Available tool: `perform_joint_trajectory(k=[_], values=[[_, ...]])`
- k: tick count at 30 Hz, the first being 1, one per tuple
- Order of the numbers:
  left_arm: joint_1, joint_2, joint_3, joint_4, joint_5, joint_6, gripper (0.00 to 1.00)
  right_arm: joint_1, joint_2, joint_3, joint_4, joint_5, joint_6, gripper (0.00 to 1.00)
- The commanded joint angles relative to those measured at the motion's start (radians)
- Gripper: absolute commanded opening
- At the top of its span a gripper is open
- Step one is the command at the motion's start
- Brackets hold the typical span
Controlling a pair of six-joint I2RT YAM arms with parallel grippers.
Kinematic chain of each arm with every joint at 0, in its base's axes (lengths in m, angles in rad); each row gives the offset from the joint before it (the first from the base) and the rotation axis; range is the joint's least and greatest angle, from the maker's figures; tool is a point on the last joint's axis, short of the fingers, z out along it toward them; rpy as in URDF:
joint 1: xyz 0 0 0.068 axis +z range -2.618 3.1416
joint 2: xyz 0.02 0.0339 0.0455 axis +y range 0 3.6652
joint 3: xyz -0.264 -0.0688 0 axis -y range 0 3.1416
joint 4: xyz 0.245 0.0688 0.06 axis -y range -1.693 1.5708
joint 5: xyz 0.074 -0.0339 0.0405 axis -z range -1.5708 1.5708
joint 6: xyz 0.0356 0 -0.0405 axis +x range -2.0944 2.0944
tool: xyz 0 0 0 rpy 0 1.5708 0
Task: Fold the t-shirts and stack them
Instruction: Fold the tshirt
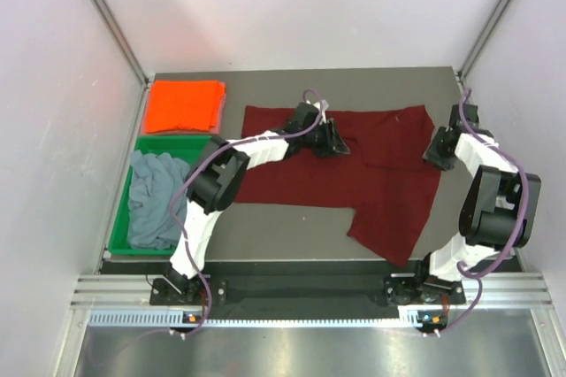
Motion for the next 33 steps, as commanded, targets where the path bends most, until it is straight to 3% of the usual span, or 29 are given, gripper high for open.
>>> perform_joint_trajectory(k=[1, 16, 20, 24, 27, 33], values=[[-0.025, 0.028, 0.053, 0.128, 0.023, -0.044, 0.43, -0.006, 0.014, -0.020, 0.077, -0.030, 0.028, 0.33], [-0.047, 0.122, 0.124, 0.145, 0.017, -0.050, 0.43, -0.005, 0.087, -0.048, 0.163, -0.067, 0.029, 0.29], [-0.050, 0.145, 0.141, 0.142, 0.020, -0.051, 0.43, -0.006, 0.094, -0.048, 0.172, -0.067, 0.023, 0.24], [-0.053, 0.155, 0.142, 0.151, 0.012, -0.057, 0.43, -0.006, 0.093, -0.051, 0.177, -0.067, 0.028, 0.09], [-0.056, 0.165, 0.145, 0.166, 0.020, -0.065, 0.43, -0.005, 0.089, -0.052, 0.174, -0.076, 0.028, 0.04], [-0.064, 0.172, 0.158, 0.163, 0.014, -0.071, 0.44, -0.006, 0.067, -0.043, 0.155, -0.087, 0.029, 0.06]])
